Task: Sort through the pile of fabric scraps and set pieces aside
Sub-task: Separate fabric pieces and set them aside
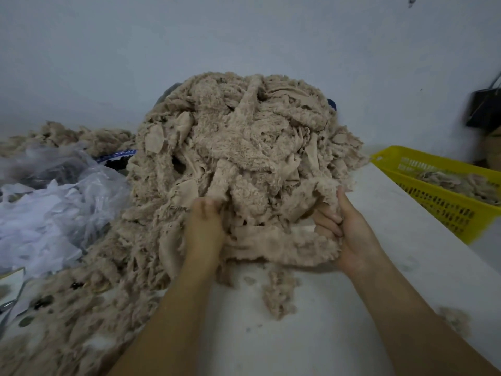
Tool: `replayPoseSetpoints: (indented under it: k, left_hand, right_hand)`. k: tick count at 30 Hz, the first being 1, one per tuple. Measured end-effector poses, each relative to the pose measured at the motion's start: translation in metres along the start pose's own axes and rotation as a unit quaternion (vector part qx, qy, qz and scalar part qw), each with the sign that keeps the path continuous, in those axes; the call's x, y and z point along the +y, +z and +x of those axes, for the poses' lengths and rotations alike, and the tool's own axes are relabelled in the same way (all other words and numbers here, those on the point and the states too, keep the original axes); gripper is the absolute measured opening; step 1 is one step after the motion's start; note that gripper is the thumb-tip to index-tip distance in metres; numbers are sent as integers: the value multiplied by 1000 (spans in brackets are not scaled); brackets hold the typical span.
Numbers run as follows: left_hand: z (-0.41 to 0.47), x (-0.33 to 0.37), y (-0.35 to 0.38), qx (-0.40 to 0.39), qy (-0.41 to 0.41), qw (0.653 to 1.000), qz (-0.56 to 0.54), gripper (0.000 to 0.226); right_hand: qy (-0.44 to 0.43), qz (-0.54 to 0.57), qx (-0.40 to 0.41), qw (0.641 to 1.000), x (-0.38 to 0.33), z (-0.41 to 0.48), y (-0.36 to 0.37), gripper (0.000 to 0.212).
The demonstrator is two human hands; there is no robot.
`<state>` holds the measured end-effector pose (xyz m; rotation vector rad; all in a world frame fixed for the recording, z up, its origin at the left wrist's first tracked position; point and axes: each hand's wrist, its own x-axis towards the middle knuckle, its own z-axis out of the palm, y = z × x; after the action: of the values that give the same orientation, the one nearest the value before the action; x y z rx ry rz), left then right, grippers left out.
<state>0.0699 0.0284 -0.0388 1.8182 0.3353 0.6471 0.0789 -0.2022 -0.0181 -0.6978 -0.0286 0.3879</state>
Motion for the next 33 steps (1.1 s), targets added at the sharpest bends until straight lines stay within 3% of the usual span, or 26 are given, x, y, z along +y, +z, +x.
replayPoseSetpoints:
  k: [2,3,8,10,12,15,18,23,26,30,33]
  left_hand:
    - [4,0,-12,54,-8,999,3,25]
    - [1,2,-12,26,2,1000,5,25]
    - [-39,29,12,-232,84,969,14,52]
    - [-48,33,14,-352,52,934,25,72]
    - [-54,35,13,-419,-18,908,-4,65]
    - [-54,35,18,-394,-68,913,-81,67]
    - [-48,35,21,-384,-110,894,-203,69]
    - [-32,39,7,-292,-226,804,-467,51]
    - [-20,31,2,-226,-246,774,-538,44]
    - [-13,29,-2,-161,-270,752,-579,41]
    - [-9,25,-4,-124,-293,747,-584,29]
  right_hand:
    - [-23,11,6,1000,-5,-2,-2,56]
    - [-35,16,8,999,-6,-3,-2,55]
    - [12,11,-64,998,7,-3,9,51]
    - [24,-66,-73,995,14,-6,12,46]
    - [11,-151,-74,986,21,-8,17,35]
    - [-16,-189,-86,978,25,-9,23,26]
    - [-10,-229,-90,969,26,-8,21,18]
    - [45,-349,-75,933,39,-12,16,10]
    - [51,-264,-40,962,32,-9,18,17]
    - [41,-69,-13,997,20,-6,13,29]
    - [24,19,-9,999,11,-7,13,19]
